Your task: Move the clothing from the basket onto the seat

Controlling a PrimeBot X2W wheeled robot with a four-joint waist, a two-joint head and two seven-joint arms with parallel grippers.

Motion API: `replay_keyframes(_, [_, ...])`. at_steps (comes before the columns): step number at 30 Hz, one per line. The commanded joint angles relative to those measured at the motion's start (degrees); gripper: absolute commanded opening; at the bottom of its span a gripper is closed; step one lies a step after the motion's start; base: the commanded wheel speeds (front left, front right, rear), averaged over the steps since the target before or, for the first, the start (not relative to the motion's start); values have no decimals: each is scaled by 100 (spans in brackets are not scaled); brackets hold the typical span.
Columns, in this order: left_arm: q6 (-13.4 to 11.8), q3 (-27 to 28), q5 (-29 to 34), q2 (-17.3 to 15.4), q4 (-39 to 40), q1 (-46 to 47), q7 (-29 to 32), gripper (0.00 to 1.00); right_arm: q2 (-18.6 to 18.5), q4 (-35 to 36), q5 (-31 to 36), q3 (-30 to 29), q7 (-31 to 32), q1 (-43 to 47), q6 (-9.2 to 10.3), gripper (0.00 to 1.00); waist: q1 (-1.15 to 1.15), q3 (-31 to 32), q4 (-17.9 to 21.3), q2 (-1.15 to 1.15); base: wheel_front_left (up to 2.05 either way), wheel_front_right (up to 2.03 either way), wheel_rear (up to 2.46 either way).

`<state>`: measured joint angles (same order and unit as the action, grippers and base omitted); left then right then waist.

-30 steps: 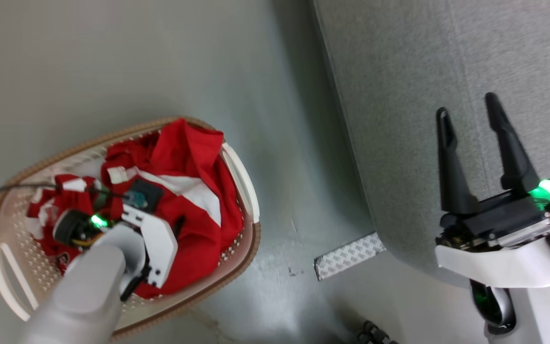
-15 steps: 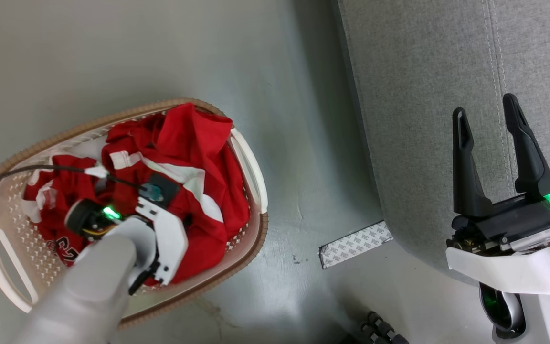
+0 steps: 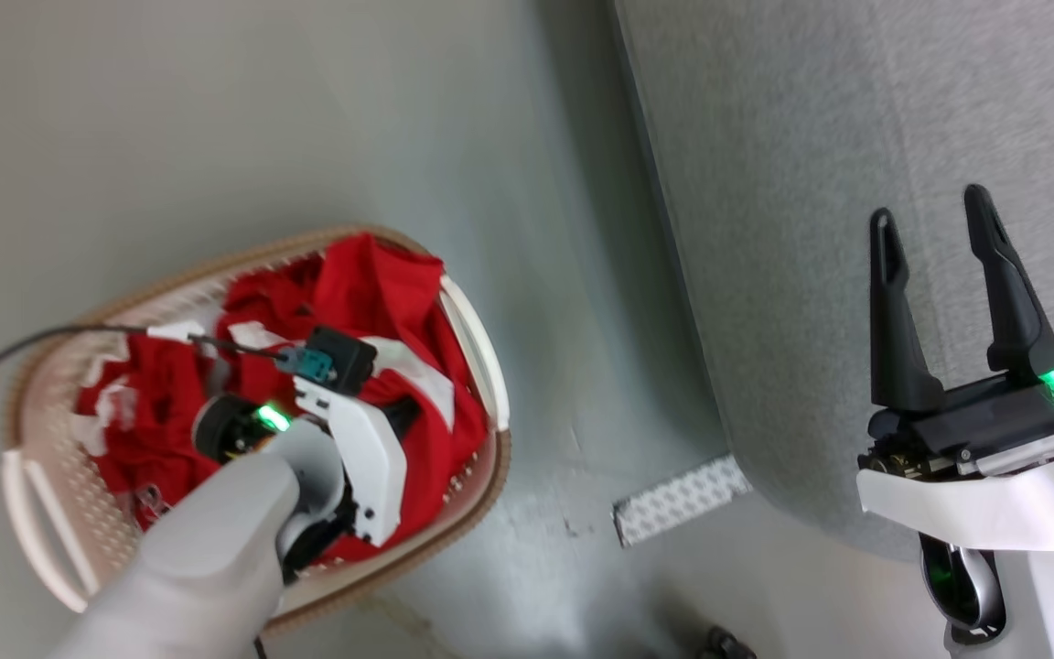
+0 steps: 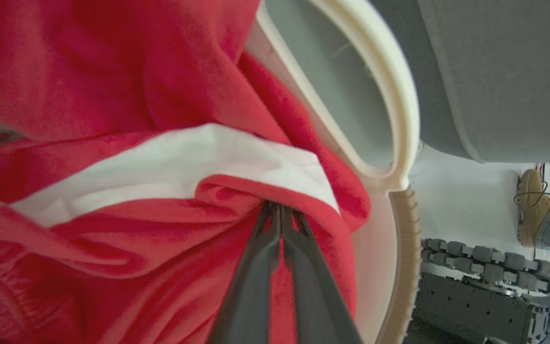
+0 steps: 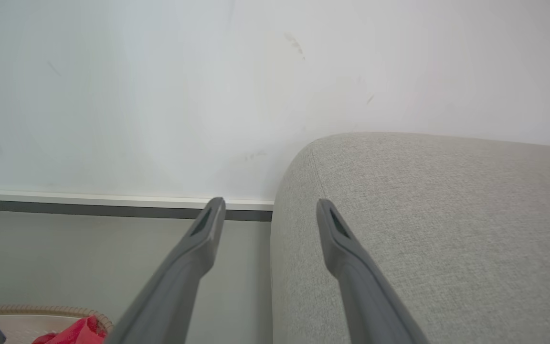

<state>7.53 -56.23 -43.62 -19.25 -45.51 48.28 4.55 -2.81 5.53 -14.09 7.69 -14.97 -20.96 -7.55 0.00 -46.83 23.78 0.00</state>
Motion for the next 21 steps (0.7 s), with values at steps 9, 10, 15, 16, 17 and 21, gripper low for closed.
replay_keyframes(9, [-6, -100, -1230, -103, 836, -694, -508, 0, -57, -337, 256, -296, -14, 542, 12, 100, 0, 1548, -647, 0, 0, 0, 0])
replay_keyframes(10, [-6, -97, -1363, -109, 931, -774, -558, 0, -86, -356, 257, -318, -14, 611, 12, 100, 0, 1676, -700, 0, 0, 0, 0])
replay_keyframes(15, [-6, -112, -1833, -42, 1355, -1193, -888, 0, -220, -483, 266, -445, -14, 974, 12, 100, 0, 2398, -993, 0, 0, 0, 0])
replay_keyframes(16, [-6, -101, -1907, -37, 1426, -1281, -962, 0, -240, -505, 261, -457, -14, 1045, 12, 100, 0, 2530, -1040, 0, 0, 0, 0])
replay_keyframes(17, [-6, -87, -1986, -45, 1496, -1358, -1052, 0, -261, -521, 257, -443, -15, 1116, 12, 100, 0, 2650, -1080, 0, 0, 0, 0])
replay_keyframes(21, [-5, -65, -2137, -43, 1707, -1611, -1291, 0, -324, -591, 248, -416, -14, 1318, 12, 100, 0, 3061, -1201, 0, 0, 0, 0])
